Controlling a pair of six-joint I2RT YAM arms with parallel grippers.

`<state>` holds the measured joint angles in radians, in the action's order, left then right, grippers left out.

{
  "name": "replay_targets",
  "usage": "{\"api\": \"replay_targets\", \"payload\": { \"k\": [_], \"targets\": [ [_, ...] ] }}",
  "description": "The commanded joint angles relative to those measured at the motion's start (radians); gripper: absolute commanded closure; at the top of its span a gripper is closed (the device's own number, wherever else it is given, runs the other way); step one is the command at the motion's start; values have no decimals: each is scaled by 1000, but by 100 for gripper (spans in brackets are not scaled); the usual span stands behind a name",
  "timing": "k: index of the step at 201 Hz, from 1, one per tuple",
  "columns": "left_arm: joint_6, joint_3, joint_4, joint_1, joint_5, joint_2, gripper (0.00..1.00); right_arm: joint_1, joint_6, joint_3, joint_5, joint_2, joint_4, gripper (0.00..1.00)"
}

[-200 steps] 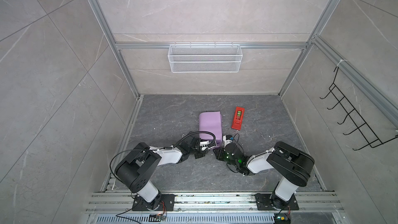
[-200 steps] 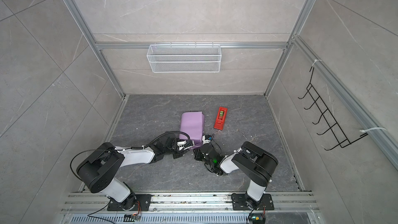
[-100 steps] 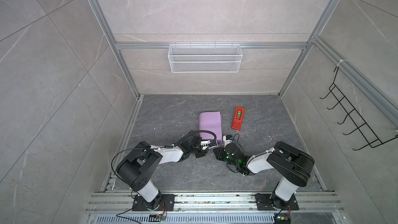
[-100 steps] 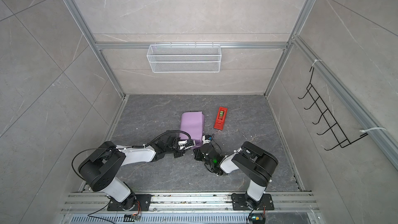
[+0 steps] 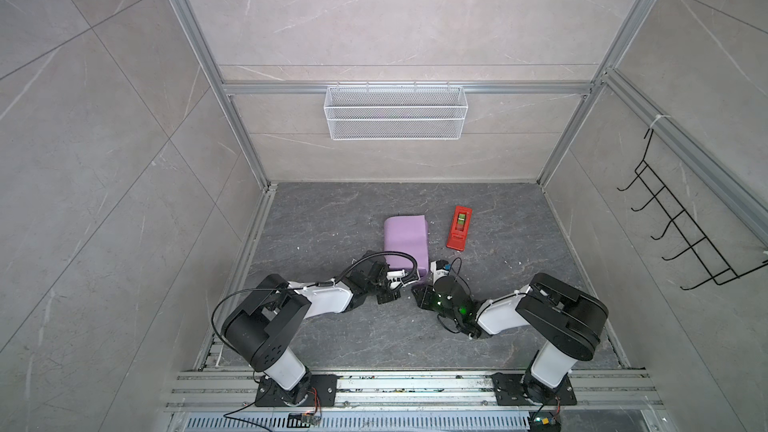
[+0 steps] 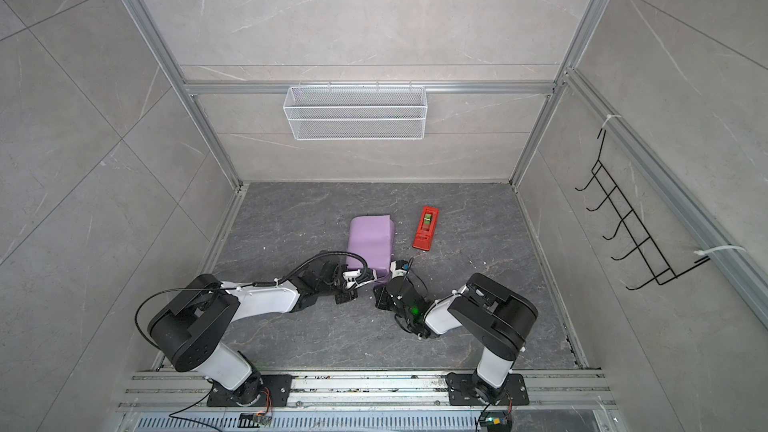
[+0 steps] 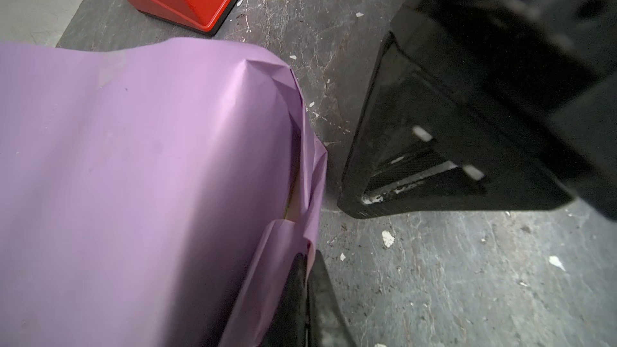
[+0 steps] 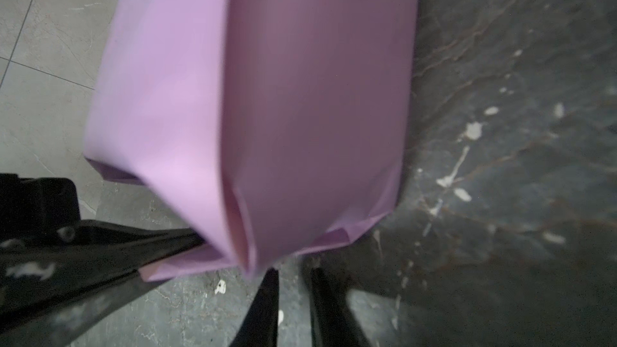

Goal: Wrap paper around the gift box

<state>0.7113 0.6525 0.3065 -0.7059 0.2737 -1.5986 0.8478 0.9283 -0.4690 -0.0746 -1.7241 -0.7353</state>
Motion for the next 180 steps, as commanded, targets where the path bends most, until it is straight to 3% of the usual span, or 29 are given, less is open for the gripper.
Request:
{"api": "replay_targets", "payload": {
  "k": [1,29,62,93,127,180],
  "targets": [
    [7,8,-10,4,45,42,96,3,-1,14,-34,34,103,75],
    [10,16,-25,5,46,47,98,-8,-28,44,-33,122,180,68],
    [14,17,-32,4,47,51,99,-50,-131,65,-6,357,410,57],
    [8,18,-39,2,53,57,100,-168,-206,26,145,482,536,46],
    [-11,16,-62,-16,65,77,100,-239,-291,-132,241,439,653,27],
    [-41,21,-66,-59,61,70,100,-279,-364,-360,272,209,765,24]
  ]
}}
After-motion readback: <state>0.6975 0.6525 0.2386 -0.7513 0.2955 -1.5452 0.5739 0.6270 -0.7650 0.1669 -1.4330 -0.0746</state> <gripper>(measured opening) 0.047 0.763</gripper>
